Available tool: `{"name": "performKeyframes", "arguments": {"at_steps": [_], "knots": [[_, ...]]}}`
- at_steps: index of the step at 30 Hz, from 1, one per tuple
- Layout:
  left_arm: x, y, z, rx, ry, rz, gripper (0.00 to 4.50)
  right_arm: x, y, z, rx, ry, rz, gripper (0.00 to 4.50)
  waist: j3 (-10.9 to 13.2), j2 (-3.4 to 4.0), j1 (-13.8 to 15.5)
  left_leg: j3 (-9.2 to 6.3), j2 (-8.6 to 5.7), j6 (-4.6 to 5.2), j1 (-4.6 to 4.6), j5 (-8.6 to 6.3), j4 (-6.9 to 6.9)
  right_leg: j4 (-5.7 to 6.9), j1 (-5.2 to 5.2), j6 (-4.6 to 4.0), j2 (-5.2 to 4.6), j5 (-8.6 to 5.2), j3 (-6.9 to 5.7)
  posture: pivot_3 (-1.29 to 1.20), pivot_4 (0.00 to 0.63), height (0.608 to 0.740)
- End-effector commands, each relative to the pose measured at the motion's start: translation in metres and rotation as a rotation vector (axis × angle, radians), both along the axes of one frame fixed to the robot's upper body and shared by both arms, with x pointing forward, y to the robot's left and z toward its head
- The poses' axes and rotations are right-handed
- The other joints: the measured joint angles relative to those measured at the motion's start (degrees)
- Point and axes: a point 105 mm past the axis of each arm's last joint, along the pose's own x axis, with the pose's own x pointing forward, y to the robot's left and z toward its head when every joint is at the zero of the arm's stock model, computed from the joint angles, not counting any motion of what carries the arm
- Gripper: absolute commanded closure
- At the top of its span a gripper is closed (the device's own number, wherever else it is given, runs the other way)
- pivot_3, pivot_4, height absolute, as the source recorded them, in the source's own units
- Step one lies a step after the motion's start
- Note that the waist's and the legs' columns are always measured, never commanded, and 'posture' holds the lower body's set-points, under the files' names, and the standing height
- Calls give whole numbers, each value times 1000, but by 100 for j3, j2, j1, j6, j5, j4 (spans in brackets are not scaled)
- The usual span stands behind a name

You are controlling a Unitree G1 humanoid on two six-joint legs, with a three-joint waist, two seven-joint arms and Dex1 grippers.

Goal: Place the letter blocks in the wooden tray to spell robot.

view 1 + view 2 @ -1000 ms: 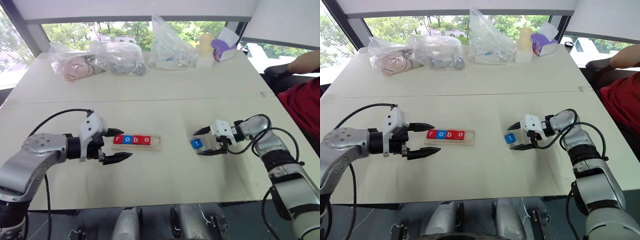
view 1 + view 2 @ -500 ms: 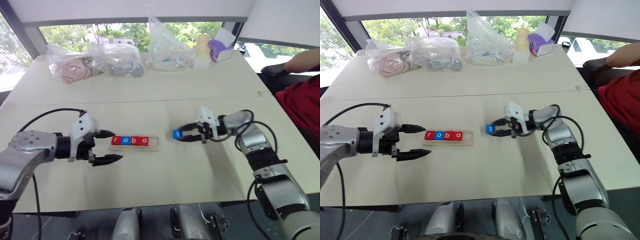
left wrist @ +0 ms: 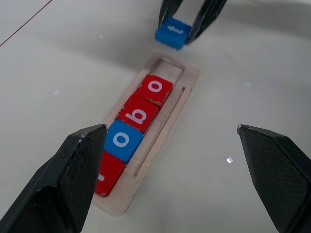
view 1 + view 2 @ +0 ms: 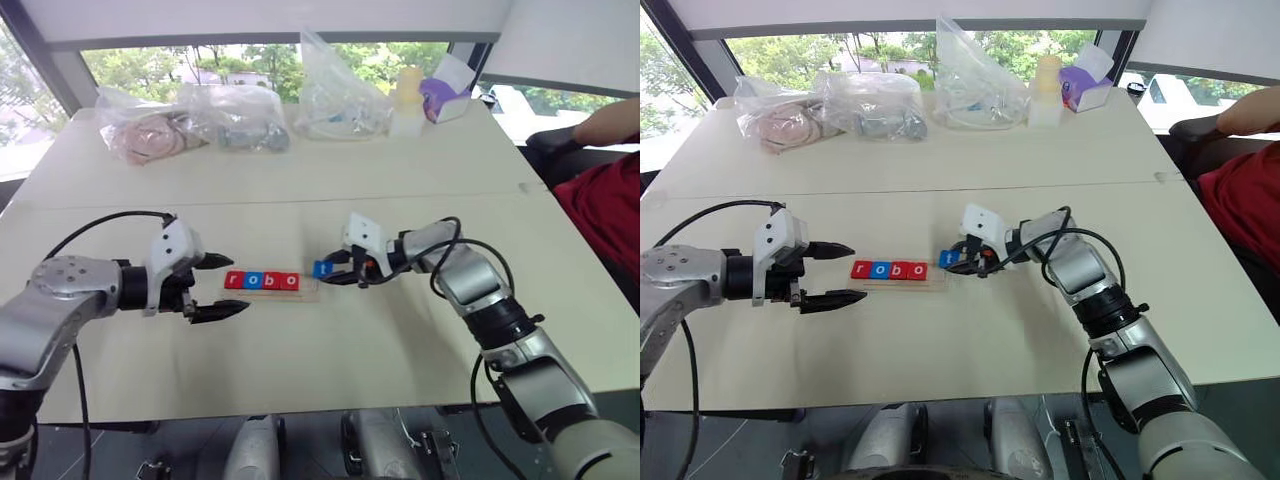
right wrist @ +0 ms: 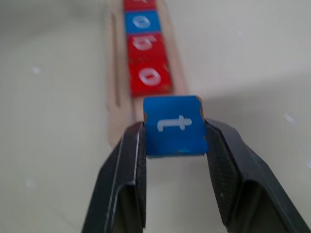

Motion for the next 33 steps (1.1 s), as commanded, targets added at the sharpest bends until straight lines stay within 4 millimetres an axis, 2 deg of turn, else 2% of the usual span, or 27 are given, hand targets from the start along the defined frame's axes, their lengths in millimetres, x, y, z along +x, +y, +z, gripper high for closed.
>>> {"name": "performKeyframes", "arguments": {"at_steps": [1,8,14,33], "knots": [[-2,-2,4,2,-34,-3,0,-3,14,7,17,-31,27,3336,0,0,7,0,1,0,-4,0,0,2,-5,1,1,1,0,0,150,740],[-2,-7,4,-22,-40,11,0,2,16,-2,-2,-38,14,3336,-1,-1,22,-5,-1,0,-54,0,17,5,-46,13,-1,8,-2,0,150,740],[-2,-6,3,-22,-40,18,0,5,16,-6,-27,-58,12,3336,-1,-1,16,-5,-2,0,-55,0,17,5,-47,13,0,8,-3,0,150,740],[0,-2,-2,12,-48,35,0,-4,30,-12,6,-26,25,3336,-1,-1,5,-8,0,0,-56,0,16,6,-49,13,3,8,-5,0,150,740]]}}
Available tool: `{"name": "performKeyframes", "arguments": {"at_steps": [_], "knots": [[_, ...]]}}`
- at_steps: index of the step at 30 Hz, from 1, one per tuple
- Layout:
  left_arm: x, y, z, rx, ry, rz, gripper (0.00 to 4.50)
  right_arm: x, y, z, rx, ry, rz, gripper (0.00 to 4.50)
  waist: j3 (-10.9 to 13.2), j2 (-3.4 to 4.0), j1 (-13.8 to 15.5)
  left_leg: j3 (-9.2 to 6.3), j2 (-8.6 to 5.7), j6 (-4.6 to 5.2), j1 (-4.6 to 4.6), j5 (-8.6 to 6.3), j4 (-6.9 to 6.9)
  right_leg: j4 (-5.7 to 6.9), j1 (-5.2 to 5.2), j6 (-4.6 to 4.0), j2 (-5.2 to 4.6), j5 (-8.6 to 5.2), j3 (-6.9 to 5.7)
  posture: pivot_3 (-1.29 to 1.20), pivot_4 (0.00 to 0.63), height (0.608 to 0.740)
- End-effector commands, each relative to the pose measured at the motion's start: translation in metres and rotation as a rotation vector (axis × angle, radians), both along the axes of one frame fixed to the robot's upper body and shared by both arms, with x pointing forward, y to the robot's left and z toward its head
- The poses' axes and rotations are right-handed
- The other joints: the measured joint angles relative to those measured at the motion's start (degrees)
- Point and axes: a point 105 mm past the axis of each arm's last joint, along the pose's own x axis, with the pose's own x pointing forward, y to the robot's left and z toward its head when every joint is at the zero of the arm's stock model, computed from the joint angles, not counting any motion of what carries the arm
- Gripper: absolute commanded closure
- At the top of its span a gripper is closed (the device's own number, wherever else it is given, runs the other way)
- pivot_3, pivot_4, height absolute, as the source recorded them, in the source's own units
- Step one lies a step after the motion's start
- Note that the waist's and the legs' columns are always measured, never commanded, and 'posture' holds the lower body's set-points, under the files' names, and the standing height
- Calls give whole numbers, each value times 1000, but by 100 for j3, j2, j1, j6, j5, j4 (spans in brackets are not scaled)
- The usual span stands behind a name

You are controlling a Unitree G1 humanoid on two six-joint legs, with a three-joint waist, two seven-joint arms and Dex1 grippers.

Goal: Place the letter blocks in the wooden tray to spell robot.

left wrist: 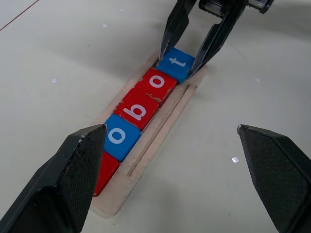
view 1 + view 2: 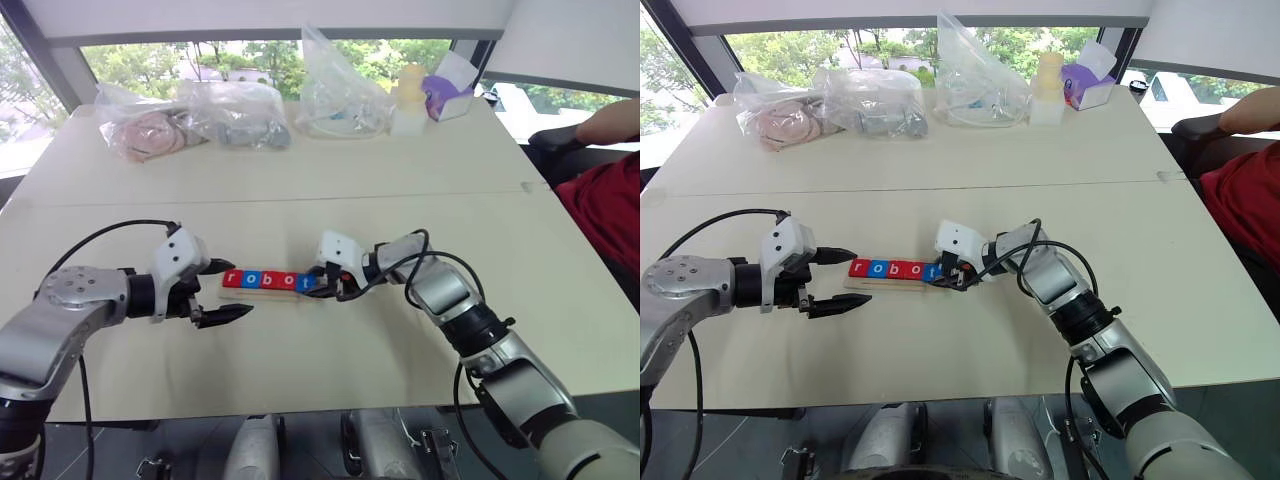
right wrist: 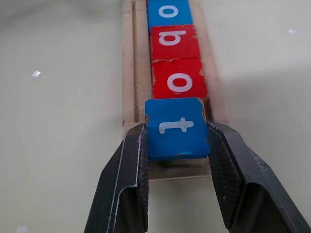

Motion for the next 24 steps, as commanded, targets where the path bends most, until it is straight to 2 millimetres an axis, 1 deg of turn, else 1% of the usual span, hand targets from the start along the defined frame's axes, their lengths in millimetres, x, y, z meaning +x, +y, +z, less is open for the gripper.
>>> {"name": "performKeyframes", "arguments": {"at_steps": [1,2,3,5,6,7,9,13,17,24], "knots": [[0,0,8,7,-43,-5,0,-1,10,10,35,-39,19,2858,0,0,1,0,0,0,0,0,0,0,0,0,0,0,0,0,150,740],[0,0,7,7,-43,-4,0,0,11,11,41,-42,13,2336,0,0,2,0,0,0,0,0,0,0,0,0,0,0,0,0,150,740],[0,1,7,8,-42,-3,0,1,11,12,47,-49,4,1979,0,0,3,0,0,0,0,0,0,0,0,0,0,0,0,0,150,740],[0,1,7,8,-41,-2,0,3,12,15,59,-66,-11,980,0,0,5,0,0,0,0,0,0,0,0,0,0,0,0,0,150,740],[0,1,7,8,-40,-2,0,5,12,19,71,-77,-22,373,0,0,6,0,0,0,0,0,0,0,0,0,0,0,0,0,150,740],[0,1,7,7,-39,-2,0,7,11,24,82,-94,-34,72,0,0,6,0,0,0,-1,0,0,0,0,0,-1,0,0,0,150,740],[1,1,7,5,-39,-2,0,9,7,31,94,-126,-50,72,0,0,8,0,0,0,-1,0,0,0,0,0,-1,0,0,0,150,740],[2,0,7,2,-38,-4,0,9,-2,37,104,-161,-78,72,0,0,10,0,0,0,-2,0,0,0,0,0,-2,0,0,0,150,740],[4,-2,6,-2,-36,-12,0,6,-8,30,92,-154,-93,72,-1,-1,12,0,-1,0,-1,0,0,-1,0,0,-2,0,0,0,150,740],[6,-3,6,-2,-35,-18,0,2,-9,26,87,-138,-88,72,0,-1,0,0,0,0,0,0,0,0,0,0,2,0,0,0,150,740]]}}
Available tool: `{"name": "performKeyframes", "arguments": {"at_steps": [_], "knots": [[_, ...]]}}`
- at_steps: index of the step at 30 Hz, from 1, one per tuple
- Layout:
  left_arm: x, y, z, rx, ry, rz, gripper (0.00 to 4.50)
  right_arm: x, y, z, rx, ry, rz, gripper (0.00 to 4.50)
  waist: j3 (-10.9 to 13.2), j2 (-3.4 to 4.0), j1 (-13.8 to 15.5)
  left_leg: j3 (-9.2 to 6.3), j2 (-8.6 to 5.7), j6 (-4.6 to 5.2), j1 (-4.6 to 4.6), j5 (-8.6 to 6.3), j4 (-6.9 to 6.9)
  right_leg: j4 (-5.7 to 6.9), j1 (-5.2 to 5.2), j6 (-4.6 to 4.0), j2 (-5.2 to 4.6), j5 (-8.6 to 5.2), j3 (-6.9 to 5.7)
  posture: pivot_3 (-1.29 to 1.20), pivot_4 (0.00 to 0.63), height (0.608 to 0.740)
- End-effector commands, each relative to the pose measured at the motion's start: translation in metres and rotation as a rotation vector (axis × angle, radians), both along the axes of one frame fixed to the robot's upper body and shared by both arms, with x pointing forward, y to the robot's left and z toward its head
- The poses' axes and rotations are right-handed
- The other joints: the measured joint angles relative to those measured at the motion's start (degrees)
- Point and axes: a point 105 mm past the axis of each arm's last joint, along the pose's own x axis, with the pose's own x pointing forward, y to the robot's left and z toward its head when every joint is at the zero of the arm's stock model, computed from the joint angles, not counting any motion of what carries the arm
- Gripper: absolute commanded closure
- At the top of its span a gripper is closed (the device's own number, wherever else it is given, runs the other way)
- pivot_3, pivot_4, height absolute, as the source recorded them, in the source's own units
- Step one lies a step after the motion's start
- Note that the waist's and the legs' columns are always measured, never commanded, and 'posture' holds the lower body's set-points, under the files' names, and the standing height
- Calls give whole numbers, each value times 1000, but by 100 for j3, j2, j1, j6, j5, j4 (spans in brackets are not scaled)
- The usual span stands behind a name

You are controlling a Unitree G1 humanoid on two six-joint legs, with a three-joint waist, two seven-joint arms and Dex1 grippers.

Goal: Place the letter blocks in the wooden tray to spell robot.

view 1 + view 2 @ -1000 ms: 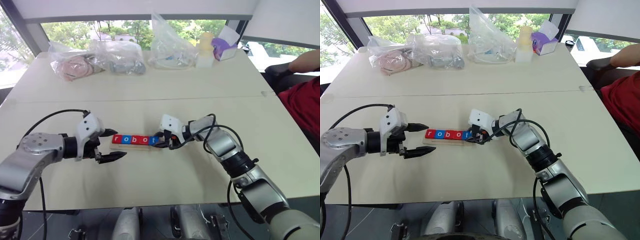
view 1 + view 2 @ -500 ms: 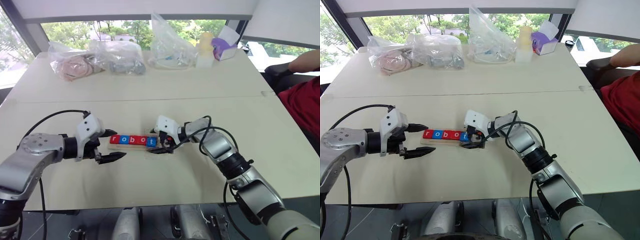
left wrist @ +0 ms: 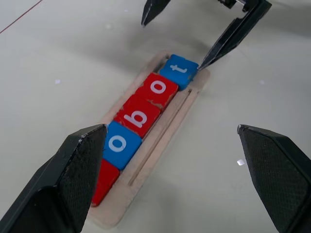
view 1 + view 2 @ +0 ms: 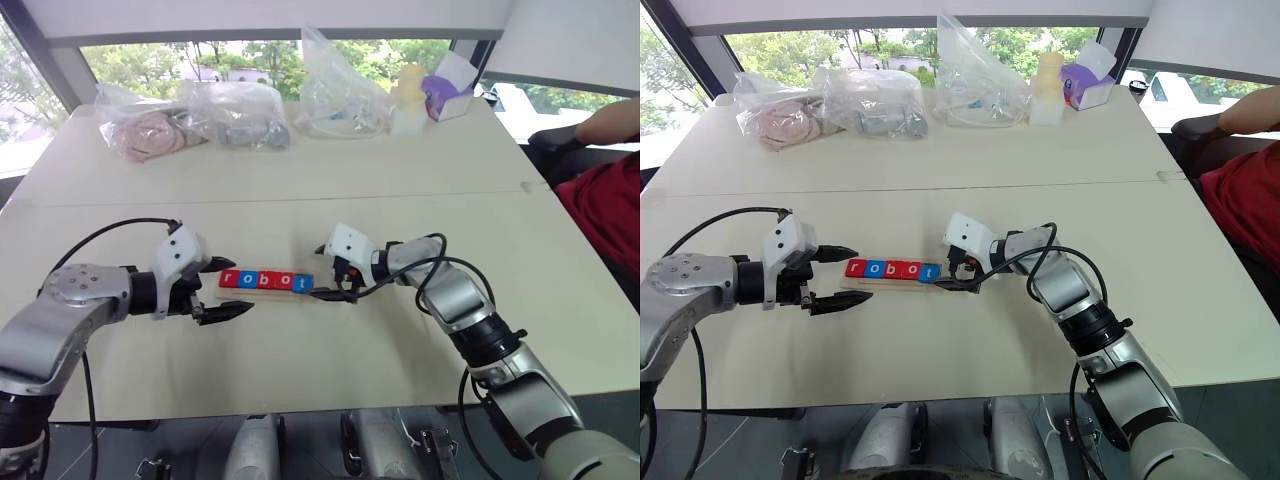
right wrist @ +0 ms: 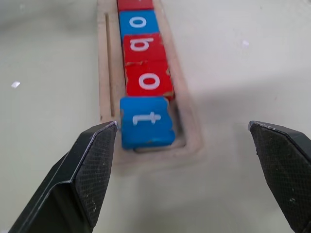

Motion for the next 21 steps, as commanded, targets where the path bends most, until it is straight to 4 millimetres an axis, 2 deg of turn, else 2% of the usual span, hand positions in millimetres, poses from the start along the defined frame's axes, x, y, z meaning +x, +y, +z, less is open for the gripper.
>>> {"name": "performKeyframes", "arguments": {"at_steps": [1,10,15,21], "knots": [[1,-1,6,3,-33,-14,0,-3,4,13,25,-42,27,72,0,0,5,-1,0,0,0,0,0,0,0,0,0,0,0,0,150,740],[1,0,5,2,-33,-3,0,8,-1,0,-16,-43,-12,72,0,0,10,0,0,0,-1,0,0,0,0,0,-1,0,0,0,150,740],[1,1,3,4,-30,5,0,17,-1,5,-11,-80,-25,72,0,0,4,-1,0,0,0,0,0,1,0,0,0,0,0,0,150,740],[1,3,2,-5,-27,17,0,4,6,10,41,-23,23,72,0,0,10,-1,0,0,-2,0,0,0,0,1,0,0,0,0,150,740]]}}
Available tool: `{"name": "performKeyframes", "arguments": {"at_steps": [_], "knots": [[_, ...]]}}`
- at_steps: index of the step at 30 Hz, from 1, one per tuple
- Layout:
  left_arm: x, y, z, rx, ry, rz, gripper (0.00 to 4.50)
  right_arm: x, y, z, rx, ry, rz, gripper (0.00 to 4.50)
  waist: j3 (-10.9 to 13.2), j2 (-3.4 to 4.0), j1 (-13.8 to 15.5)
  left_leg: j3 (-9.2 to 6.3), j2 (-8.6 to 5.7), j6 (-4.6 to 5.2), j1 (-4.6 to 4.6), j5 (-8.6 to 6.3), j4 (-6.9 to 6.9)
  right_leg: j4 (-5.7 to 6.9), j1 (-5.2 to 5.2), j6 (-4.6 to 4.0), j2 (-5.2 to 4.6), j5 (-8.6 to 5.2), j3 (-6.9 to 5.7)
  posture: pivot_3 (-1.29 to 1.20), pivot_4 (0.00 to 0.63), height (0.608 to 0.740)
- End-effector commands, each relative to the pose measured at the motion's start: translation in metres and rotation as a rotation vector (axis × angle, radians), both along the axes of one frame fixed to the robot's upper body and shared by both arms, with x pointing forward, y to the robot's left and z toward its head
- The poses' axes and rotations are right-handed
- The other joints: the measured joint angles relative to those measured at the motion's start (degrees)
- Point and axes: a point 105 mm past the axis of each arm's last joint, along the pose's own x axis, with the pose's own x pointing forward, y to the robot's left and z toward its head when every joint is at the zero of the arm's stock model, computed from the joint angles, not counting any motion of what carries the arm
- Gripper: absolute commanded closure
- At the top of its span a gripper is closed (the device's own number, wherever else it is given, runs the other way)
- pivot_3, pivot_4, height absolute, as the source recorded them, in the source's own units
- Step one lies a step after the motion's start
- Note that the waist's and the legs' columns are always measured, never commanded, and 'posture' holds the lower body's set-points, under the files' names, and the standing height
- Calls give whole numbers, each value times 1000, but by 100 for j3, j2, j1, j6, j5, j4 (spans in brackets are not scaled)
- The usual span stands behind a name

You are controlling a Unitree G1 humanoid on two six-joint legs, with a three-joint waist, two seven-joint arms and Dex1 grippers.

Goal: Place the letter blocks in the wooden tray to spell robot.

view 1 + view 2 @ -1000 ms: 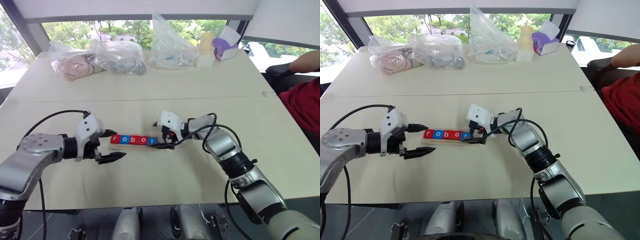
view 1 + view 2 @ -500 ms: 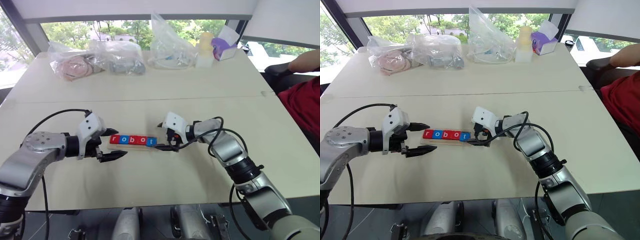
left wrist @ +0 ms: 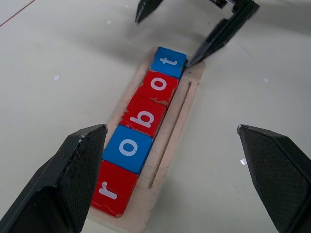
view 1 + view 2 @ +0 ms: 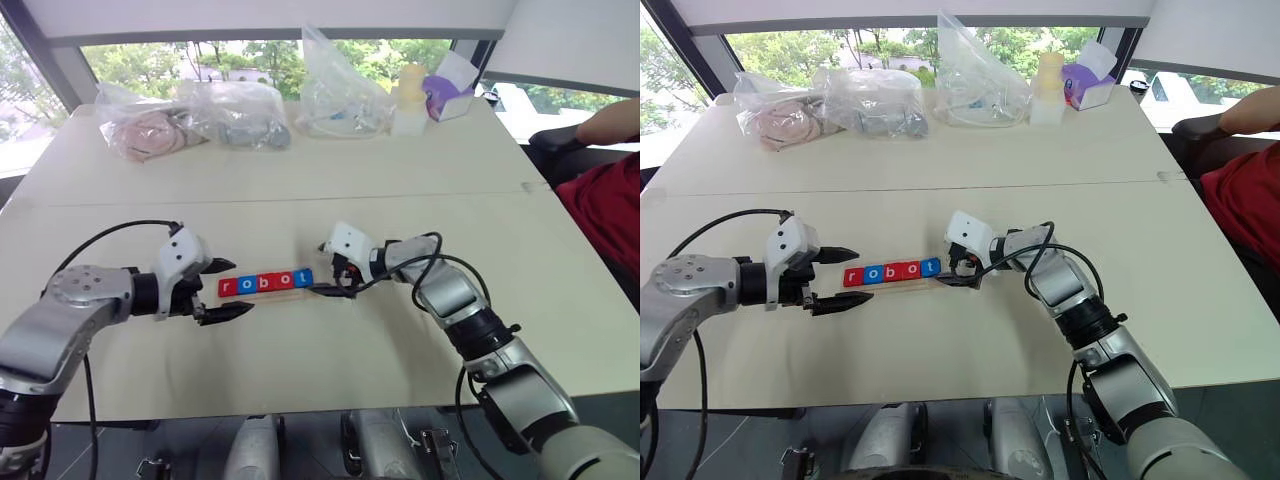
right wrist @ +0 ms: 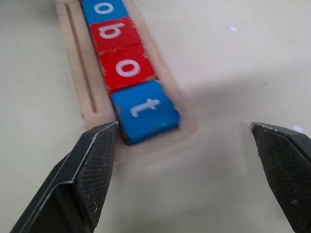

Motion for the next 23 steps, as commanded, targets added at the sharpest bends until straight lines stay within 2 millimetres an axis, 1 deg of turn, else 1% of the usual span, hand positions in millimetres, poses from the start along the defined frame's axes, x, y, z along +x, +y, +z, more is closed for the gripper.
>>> {"name": "performKeyframes", "arguments": {"at_steps": [1,4,7,9,10,12,14,15,17,18,20,23], "knots": [[0,2,7,-1,-36,4,0,-8,6,18,49,-30,48,72,0,0,4,0,0,0,0,0,0,0,0,0,0,0,0,0,150,740],[0,3,6,-3,-35,8,0,-16,6,21,78,-11,70,72,0,0,5,0,0,0,0,0,0,0,0,0,-1,0,0,0,150,740],[0,5,6,-6,-36,17,0,-18,1,28,107,-14,54,72,0,0,1,0,0,0,0,0,0,0,0,0,-1,0,0,0,150,740],[1,8,11,-24,-60,40,0,-16,-4,36,137,-22,25,72,0,0,2,-1,0,0,1,0,0,0,0,0,-1,0,0,0,150,740],[1,11,16,-67,-75,60,0,-20,-9,45,178,-15,29,72,0,1,6,-1,0,0,1,0,0,0,0,0,-1,0,0,0,150,740],[1,22,21,-93,-97,118,0,-29,-18,60,236,-5,41,72,0,0,13,-2,2,0,0,0,1,0,0,0,-3,0,-2,0,150,740],[-10,39,12,-68,-67,166,0,-42,-30,67,257,15,48,72,0,0,7,-4,3,0,-2,0,-2,-2,0,0,-6,0,-3,0,150,740],[-16,47,9,-62,-52,188,0,-50,-36,67,256,32,54,72,0,0,1,-8,3,1,1,-1,-6,-2,0,0,-11,0,-2,0,150,740],[-29,63,8,-71,-43,251,0,-69,-48,61,240,84,51,72,-1,-1,7,-13,4,3,0,-2,-12,-7,-1,0,-13,-1,-3,0,150,740],[-33,70,8,-78,-48,289,0,-77,-54,56,239,118,28,72,-1,-1,15,-20,15,4,0,-3,-18,-10,-1,0,-36,-3,-10,0,150,740],[-38,81,8,-86,-57,352,0,-83,-61,47,254,166,-34,72,-1,-1,25,-22,11,4,-2,-3,-16,-10,0,-15,-40,-14,-18,0,150,740],[-46,93,1,-110,-59,448,0,-83,-66,38,294,201,-162,72,-1,-1,27,-21,8,2,5,-2,-4,-9,8,-28,-46,-21,-19,0,150,740]]}}
